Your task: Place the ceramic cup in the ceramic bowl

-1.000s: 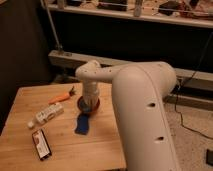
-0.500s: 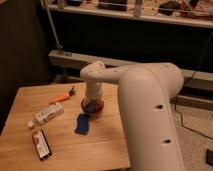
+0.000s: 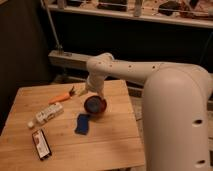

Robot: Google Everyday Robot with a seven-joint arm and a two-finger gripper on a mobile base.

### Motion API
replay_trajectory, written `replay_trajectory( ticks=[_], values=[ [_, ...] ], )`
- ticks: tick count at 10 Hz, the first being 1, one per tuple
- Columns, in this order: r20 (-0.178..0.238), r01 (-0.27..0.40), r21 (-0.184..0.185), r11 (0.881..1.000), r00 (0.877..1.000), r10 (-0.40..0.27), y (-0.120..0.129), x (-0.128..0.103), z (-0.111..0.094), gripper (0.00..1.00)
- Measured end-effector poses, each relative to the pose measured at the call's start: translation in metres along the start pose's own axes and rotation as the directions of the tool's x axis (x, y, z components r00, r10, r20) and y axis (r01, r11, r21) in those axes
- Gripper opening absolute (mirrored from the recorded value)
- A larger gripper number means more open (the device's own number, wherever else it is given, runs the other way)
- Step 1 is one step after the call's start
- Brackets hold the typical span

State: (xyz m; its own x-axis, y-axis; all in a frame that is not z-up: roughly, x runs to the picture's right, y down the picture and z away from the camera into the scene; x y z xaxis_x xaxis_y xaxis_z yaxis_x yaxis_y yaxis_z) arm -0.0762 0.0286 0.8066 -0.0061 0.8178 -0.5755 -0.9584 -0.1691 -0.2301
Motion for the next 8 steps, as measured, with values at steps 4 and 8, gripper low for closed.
replay_trajectory(
  ticks=[4, 8],
  values=[
    [0.006, -0.048, 0.084, 0.995, 0.999, 0.047, -0.041, 0.011, -0.032, 0.80],
    [0.082, -0.163, 0.255, 0.953, 0.986, 0.147, -0.064, 0.012, -0.047, 0.80]
  ],
)
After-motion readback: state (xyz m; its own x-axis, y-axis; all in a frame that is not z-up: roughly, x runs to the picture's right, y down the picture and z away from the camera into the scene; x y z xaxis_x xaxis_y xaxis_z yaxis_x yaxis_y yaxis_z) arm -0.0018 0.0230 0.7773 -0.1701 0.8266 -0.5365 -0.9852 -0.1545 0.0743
